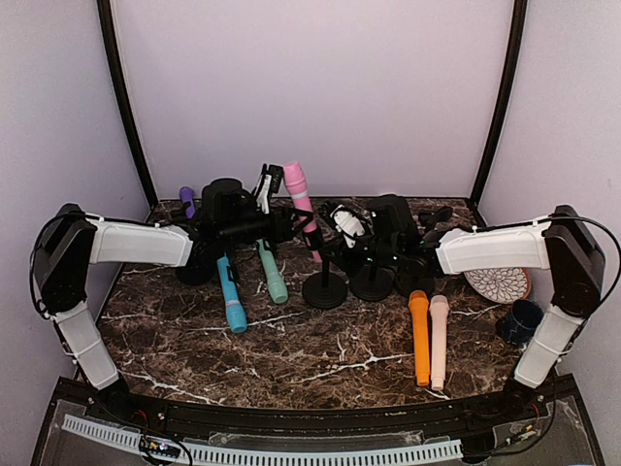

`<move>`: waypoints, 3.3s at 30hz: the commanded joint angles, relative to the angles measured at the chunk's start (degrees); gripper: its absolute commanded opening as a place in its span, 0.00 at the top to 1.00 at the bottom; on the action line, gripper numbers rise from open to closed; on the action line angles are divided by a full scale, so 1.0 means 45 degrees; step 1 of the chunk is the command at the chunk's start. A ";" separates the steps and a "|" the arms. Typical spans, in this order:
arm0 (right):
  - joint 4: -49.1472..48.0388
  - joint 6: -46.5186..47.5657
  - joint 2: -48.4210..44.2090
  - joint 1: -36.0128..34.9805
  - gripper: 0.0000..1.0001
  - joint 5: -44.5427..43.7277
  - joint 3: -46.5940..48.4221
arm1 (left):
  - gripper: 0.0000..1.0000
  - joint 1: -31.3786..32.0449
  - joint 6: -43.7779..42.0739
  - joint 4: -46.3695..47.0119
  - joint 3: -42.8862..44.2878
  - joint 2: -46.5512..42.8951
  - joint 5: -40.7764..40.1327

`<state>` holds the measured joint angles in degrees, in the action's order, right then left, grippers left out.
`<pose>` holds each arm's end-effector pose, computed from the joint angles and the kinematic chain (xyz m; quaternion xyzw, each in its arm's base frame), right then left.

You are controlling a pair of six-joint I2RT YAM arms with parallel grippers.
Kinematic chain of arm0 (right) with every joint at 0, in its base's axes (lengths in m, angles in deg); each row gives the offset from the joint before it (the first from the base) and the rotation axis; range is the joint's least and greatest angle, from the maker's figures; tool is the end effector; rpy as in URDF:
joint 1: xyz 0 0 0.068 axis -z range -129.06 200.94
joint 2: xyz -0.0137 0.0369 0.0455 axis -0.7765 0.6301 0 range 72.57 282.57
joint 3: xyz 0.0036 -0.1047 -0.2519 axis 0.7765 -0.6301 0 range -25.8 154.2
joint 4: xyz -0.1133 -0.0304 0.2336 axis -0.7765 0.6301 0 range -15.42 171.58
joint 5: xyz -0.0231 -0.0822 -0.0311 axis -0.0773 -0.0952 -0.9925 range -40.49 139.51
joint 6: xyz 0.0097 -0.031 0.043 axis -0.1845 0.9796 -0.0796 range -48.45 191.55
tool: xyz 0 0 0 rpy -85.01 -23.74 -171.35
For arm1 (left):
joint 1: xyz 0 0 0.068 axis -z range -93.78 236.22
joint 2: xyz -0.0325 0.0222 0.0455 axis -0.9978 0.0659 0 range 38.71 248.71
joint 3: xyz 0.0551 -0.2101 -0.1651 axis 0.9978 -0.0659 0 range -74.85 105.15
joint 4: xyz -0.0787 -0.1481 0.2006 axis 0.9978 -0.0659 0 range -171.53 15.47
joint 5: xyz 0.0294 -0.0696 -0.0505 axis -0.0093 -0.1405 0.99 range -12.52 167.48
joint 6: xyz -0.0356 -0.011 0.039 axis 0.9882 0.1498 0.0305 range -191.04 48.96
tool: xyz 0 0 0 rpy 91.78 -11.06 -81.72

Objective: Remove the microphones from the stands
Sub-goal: Remove the microphone from the microphone stand.

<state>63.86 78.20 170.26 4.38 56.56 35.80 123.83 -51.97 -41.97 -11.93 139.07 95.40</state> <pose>0.2631 0.2843 0.2325 -0.4072 0.7395 0.2309 0.4838 0.3149 -0.2565 0.2627 0.2212 0.7011 -0.4181 0.5336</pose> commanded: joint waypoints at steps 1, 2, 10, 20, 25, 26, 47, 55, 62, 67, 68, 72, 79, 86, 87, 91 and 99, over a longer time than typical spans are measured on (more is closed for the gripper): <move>0.0053 0.0717 -0.0238 -0.0309 1.00 -0.0566 0.0371 | 0.63 0.0053 0.0746 0.1269 0.0122 0.0090 -0.0498; 0.0185 0.0727 -0.0228 -0.0332 1.00 -0.0721 0.0431 | 0.68 0.0067 0.0787 0.1410 0.0072 0.0084 -0.0530; 0.0663 0.0406 -0.0203 -0.0488 1.00 -0.1212 0.0390 | 0.91 0.0069 0.1150 0.1373 -0.0020 -0.0158 -0.1633; 0.1593 -0.2169 0.0142 -0.0516 1.00 -0.1521 0.0822 | 1.00 0.0074 0.0212 0.2830 -0.0769 -0.0420 -0.0996; 0.1964 -0.2125 0.0302 -0.0521 1.00 -0.1880 0.0999 | 1.00 0.0073 -0.0267 0.4062 -0.1152 -0.0569 0.0038; 0.1986 -0.2004 0.0293 -0.0513 1.00 -0.1896 0.0966 | 1.00 0.0064 -0.0280 0.4087 -0.1160 -0.0579 0.0095; 0.2265 -0.0888 0.0231 -0.0728 1.00 -0.3071 0.0525 | 1.00 -0.0759 0.0630 0.1143 0.0967 -0.0369 -0.0030; 0.3001 -0.1997 0.0719 -0.0663 1.00 -0.2952 0.1293 | 1.00 -0.0759 -0.0529 0.5740 -0.1513 -0.1219 0.1731; 0.3167 -0.2074 0.0967 -0.0629 1.00 -0.2836 0.1550 | 1.00 -0.0759 -0.0717 0.6022 -0.1883 -0.1425 0.1819; 0.2642 -0.1598 0.0678 -0.0668 1.00 -0.2981 0.1021 | 1.00 -0.0788 -0.0645 0.4305 -0.1044 -0.1506 0.0885; 0.2473 -0.1574 0.0579 -0.0668 1.00 -0.3035 0.0830 | 1.00 -0.0812 -0.0644 0.3682 -0.0901 -0.1516 0.0757; 0.2441 -0.0933 0.0462 -0.0687 1.00 -0.3143 0.0559 | 1.00 -0.1219 -0.0114 0.1698 0.0214 -0.1340 0.0800; 0.1950 -0.0489 0.0367 -0.0726 1.00 -0.3295 0.0352 | 1.00 -0.1762 0.0301 0.0060 0.1535 -0.0877 0.1379; 0.2229 -0.0778 0.0544 -0.0726 1.00 -0.3423 0.0571 | 1.00 -0.1882 -0.0022 0.0573 0.1208 -0.0862 0.1867; 0.2324 -0.0879 0.0633 -0.0729 1.00 -0.3532 0.0669 | 1.00 -0.1887 -0.0108 0.1153 0.1045 -0.0936 0.1980; 0.2798 -0.1322 0.0819 -0.0680 1.00 -0.3904 0.1003 | 1.00 -0.1893 -0.0596 0.3021 0.0054 -0.1231 0.2979; 0.3712 -0.1988 0.1363 -0.0415 1.00 -0.3990 0.1798 | 1.00 -0.1892 -0.0916 0.4711 -0.0873 -0.1520 0.4229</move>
<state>70.51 72.52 174.02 -0.19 45.35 43.08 117.25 -54.68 -34.32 -16.39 138.04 110.04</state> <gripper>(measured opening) 0.218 0.335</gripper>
